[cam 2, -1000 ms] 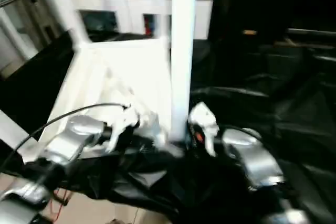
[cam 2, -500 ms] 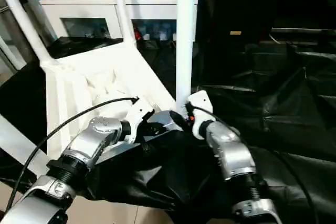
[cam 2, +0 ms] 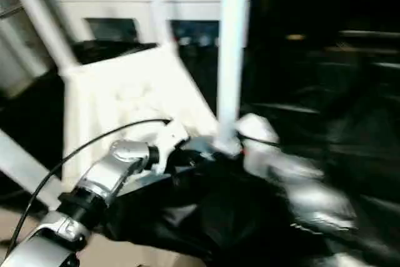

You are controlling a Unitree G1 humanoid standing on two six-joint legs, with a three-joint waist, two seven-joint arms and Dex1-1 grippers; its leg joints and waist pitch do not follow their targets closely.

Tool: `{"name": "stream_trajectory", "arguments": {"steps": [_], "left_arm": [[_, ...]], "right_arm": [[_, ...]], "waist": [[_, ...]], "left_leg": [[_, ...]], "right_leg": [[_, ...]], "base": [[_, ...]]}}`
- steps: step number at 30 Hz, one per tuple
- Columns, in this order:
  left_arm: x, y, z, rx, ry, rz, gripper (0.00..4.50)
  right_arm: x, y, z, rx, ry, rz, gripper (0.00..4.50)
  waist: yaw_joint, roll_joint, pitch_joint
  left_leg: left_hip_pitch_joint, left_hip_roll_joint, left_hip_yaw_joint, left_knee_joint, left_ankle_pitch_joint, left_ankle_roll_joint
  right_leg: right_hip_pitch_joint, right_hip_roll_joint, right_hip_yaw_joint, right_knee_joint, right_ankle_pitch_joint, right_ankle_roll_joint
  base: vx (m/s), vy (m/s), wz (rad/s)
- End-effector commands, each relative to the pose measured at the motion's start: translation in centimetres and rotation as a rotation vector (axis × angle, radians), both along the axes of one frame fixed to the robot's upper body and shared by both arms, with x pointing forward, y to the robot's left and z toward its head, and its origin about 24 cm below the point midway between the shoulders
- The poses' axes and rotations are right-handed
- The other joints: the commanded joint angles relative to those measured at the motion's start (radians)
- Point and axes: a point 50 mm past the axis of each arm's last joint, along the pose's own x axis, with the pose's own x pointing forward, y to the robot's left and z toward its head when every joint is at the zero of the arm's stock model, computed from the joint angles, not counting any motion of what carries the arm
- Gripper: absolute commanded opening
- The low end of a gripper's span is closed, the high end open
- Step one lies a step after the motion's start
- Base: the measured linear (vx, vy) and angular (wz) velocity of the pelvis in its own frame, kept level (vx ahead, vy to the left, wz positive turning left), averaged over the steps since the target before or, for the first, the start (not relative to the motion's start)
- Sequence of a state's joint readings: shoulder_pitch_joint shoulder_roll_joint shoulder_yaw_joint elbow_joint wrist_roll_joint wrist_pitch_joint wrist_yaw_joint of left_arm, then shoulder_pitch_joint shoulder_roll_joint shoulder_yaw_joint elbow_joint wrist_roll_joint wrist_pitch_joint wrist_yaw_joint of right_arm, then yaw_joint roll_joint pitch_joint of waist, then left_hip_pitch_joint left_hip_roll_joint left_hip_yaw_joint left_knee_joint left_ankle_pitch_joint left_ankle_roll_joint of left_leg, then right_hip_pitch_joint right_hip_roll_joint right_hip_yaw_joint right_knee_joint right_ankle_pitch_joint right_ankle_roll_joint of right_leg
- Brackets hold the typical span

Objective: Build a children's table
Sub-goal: Rotate leg to tighten

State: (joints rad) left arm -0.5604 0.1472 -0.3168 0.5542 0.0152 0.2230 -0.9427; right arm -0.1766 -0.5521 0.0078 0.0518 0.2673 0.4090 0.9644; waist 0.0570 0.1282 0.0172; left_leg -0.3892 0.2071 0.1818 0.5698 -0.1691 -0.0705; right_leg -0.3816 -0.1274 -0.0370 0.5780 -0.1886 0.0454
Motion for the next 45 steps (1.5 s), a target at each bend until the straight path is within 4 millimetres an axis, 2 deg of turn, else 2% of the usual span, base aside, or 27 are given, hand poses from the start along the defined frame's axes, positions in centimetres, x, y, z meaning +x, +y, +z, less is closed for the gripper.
{"name": "stream_trajectory", "arguments": {"steps": [1,4,7,8,11,15,18,19,21,22,23,27,28,29,32,33,35,36,37,38,39,40,41,42,43,44,45], "left_arm": [[0.1,0.3,0.5,-0.012,-0.018,-0.062,0.00],[-0.3,0.3,0.7,-0.030,-0.012,-0.121,0.00],[-1.5,0.5,0.8,-0.031,0.009,-0.294,0.00],[-2.3,0.5,0.8,-0.044,0.031,-0.383,0.00],[-3.1,0.4,0.8,-0.038,0.037,-0.466,0.00],[-3.7,0.2,0.7,-0.054,0.048,-0.531,0.00],[-4.0,0.1,0.8,-0.074,0.058,-0.569,0.00],[-4.0,0.1,0.8,-0.078,0.058,-0.576,0.00],[-4.0,0.2,0.9,-0.081,0.067,-0.582,0.00],[-3.9,0.4,0.9,-0.074,0.049,-0.572,0.00],[-3.7,0.5,0.9,-0.071,0.024,-0.553,0.00],[-3.0,0.9,1.1,-0.070,-0.048,-0.467,0.00],[-2.9,1.0,1.2,-0.090,-0.047,-0.443,0.45],[-2.7,1.4,1.6,-0.129,-0.068,-0.387,0.56],[-2.0,3.3,3.3,-0.288,-0.149,-0.120,0.56],[-2.0,3.3,3.3,-0.289,-0.150,-0.118,0.81],[-1.5,5.0,4.5,-0.418,-0.247,0.208,0.96],[-1.5,5.0,4.5,-0.418,-0.247,0.208,0.96],[-1.5,6.6,4.7,-0.469,-0.293,0.463,0.96],[-1.5,6.6,4.7,-0.469,-0.293,0.463,1.09],[-1.7,7.2,4.4,-0.481,-0.286,0.547,1.37],[-1.9,7.8,4.0,-0.450,-0.272,0.650,1.38],[-2.5,8.6,2.9,-0.333,-0.217,0.768,1.38],[-2.5,8.7,2.8,-0.320,-0.212,0.784,1.51],[-2.8,9.1,2.4,-0.278,-0.196,0.836,1.68],[-3.1,9.4,2.3,-0.270,-0.184,0.879,1.81],[-3.9,9.7,2.6,-0.292,-0.227,0.922,1.84]], "right_arm": [[-0.6,-0.7,1.3,0.054,-0.003,0.042,4.43],[-0.8,-1.7,1.8,0.063,-0.003,0.017,4.43],[-1.0,-4.6,2.5,0.061,-0.030,-0.110,4.43],[-0.6,-5.4,2.5,0.051,-0.066,-0.210,4.43],[0.4,-6.0,2.1,0.026,-0.097,-0.366,4.43],[1.1,-5.7,1.4,0.006,-0.108,-0.463,4.43],[1.6,-4.3,0.7,0.030,-0.103,-0.505,4.43],[1.7,-4.0,0.5,0.039,-0.104,-0.506,4.43],[1.8,-3.6,0.4,0.051,-0.105,-0.515,4.43],[1.9,-3.2,0.4,0.065,-0.112,-0.523,4.43],[1.9,-3.0,0.4,0.071,-0.117,-0.528,4.43],[2.2,-2.4,0.7,0.100,-0.133,-0.543,4.43],[2.2,-2.3,0.8,0.111,-0.137,-0.551,4.50],[2.2,-1.9,1.0,0.127,-0.145,-0.558,4.50],[1.7,-0.5,1.5,0.144,-0.176,-0.582,4.50],[1.7,-0.5,1.5,0.144,-0.176,-0.582,4.50],[1.2,0.7,1.6,0.106,-0.209,-0.592,4.50],[1.2,0.7,1.6,0.106,-0.209,-0.592,4.50],[0.9,1.4,1.5,0.068,-0.227,-0.607,4.50],[0.9,1.4,1.5,0.068,-0.227,-0.607,4.50],[0.8,1.7,1.4,0.057,-0.231,-0.619,4.50],[0.8,1.9,1.4,0.045,-0.239,-0.634,4.50],[0.6,2.2,1.2,0.038,-0.242,-0.657,4.50],[0.6,2.2,1.2,0.039,-0.242,-0.663,4.50],[0.6,2.2,1.2,0.042,-0.244,-0.680,4.50],[0.5,2.2,1.2,0.042,-0.246,-0.706,4.50],[0.5,2.0,1.3,0.030,-0.263,-0.749,4.50]], "waist": [[-0.003,-0.026,-0.051],[-0.005,-0.027,-0.058],[0.005,-0.021,-0.061],[0.007,-0.014,-0.061],[0.011,-0.014,-0.060],[0.020,-0.005,-0.055],[0.017,-0.009,-0.053],[0.015,-0.022,-0.053],[0.016,-0.015,-0.053],[0.015,-0.013,-0.054],[0.015,-0.023,-0.054],[0.010,-0.016,-0.055],[0.006,-0.028,-0.055],[0.006,-0.022,-0.056],[-0.012,-0.028,-0.053],[-0.015,-0.022,-0.056],[-0.021,-0.031,-0.051],[-0.025,-0.034,-0.047],[-0.026,-0.029,-0.049],[-0.030,-0.031,-0.048],[-0.032,-0.047,-0.045],[-0.032,-0.038,-0.043],[-0.028,-0.067,-0.052],[-0.026,-0.055,-0.043],[-0.028,-0.072,-0.043],[-0.024,-0.079,-0.045],[-0.021,-0.104,-0.041]], "left_leg": [[0.000,0.000,0.001,-0.055,-0.158,0.112],[0.004,-0.001,0.002,-0.045,-0.130,0.132],[0.014,0.005,0.005,-0.039,-0.102,0.157],[0.015,0.006,0.006,-0.037,-0.098,0.160],[0.015,0.005,0.008,-0.036,-0.079,0.153],[0.017,0.007,0.010,-0.044,-0.136,0.115],[0.020,0.006,0.014,-0.047,-0.170,0.091],[0.015,0.006,0.015,-0.048,-0.169,0.090],[0.016,0.006,0.014,-0.048,-0.169,0.089],[0.016,0.006,0.013,-0.047,-0.160,0.090],[0.015,0.005,0.014,-0.047,-0.158,0.092],[0.013,0.004,0.013,-0.046,-0.155,0.094],[0.011,0.004,0.014,-0.046,-0.151,0.096],[0.011,0.004,0.013,-0.045,-0.144,0.097],[-0.003,0.001,0.012,-0.044,-0.120,0.123],[0.006,0.004,0.011,-0.043,-0.147,0.116],[0.005,0.006,0.012,-0.046,-0.169,0.103],[0.001,0.005,0.013,-0.045,-0.169,0.106],[0.005,0.003,0.013,-0.046,-0.187,0.096],[0.003,0.005,0.012,-0.046,-0.189,0.089],[0.000,0.004,0.014,-0.048,-0.200,0.082],[0.003,0.004,0.014,-0.051,-0.213,0.073],[0.003,0.007,0.011,-0.048,-0.192,0.068],[0.002,0.006,0.011,-0.052,-0.180,0.072],[0.003,0.008,0.014,-0.052,-0.187,0.071],[0.003,0.008,0.012,-0.052,-0.186,0.067],[0.003,0.010,0.014,-0.056,-0.191,0.055]], "right_leg": [[0.042,0.000,-0.002,-0.060,-0.112,-0.211],[0.039,0.001,-0.005,-0.056,-0.059,-0.240],[0.032,0.002,-0.003,-0.052,-0.034,-0.270],[0.029,0.002,-0.002,-0.050,-0.025,-0.277],[0.026,0.003,-0.005,-0.047,-0.028,-0.278],[0.027,0.000,-0.005,-0.049,-0.110,-0.254],[0.024,0.000,-0.003,-0.053,-0.141,-0.236],[0.026,-0.001,-0.003,-0.054,-0.149,-0.229],[0.026,-0.003,-0.003,-0.052,-0.154,-0.225],[0.025,-0.003,-0.002,-0.052,-0.151,-0.220],[0.025,-0.002,-0.002,-0.053,-0.149,-0.217],[0.027,-0.004,-0.002,-0.050,-0.147,-0.204],[0.027,-0.003,-0.002,-0.051,-0.146,-0.204],[0.028,-0.004,-0.002,-0.047,-0.142,-0.206],[0.033,-0.003,-0.006,-0.043,-0.114,-0.209],[0.024,-0.002,-0.004,-0.045,-0.144,-0.208],[0.025,0.002,-0.003,-0.047,-0.162,-0.202],[0.026,0.003,-0.003,-0.051,-0.155,-0.193],[0.022,0.005,-0.003,-0.053,-0.198,-0.181],[0.024,0.006,-0.002,-0.052,-0.193,-0.176],[0.023,0.007,-0.002,-0.059,-0.223,-0.157],[0.018,0.009,0.000,-0.061,-0.252,-0.145],[0.023,0.007,0.002,-0.054,-0.238,-0.136],[0.015,0.010,0.002,-0.058,-0.231,-0.125],[0.013,0.013,0.004,-0.062,-0.239,-0.119],[0.014,0.011,0.005,-0.058,-0.243,-0.116],[0.010,0.015,0.007,-0.063,-0.242,-0.112]], "base": [[0.000,0.000,0.00],[0.000,0.000,0.00],[0.000,0.000,0.00],[0.000,0.000,0.00],[0.000,0.000,0.00],[0.000,0.000,0.00],[0.000,0.000,0.00],[0.000,0.000,0.00],[0.000,0.000,0.00],[0.000,0.000,0.00],[0.000,0.000,0.00],[0.000,0.000,0.00],[0.000,0.000,0.00],[0.000,0.000,0.00],[0.000,0.000,0.00],[0.000,0.000,0.00],[0.000,0.000,0.00],[0.000,0.000,0.00],[0.000,0.000,0.00],[0.000,0.000,0.00],[0.000,0.000,0.00],[0.000,0.000,0.00],[0.000,0.000,0.00],[0.000,0.000,0.00],[0.000,0.000,0.00],[0.000,0.000,0.00],[0.000,0.000,0.00]]}}
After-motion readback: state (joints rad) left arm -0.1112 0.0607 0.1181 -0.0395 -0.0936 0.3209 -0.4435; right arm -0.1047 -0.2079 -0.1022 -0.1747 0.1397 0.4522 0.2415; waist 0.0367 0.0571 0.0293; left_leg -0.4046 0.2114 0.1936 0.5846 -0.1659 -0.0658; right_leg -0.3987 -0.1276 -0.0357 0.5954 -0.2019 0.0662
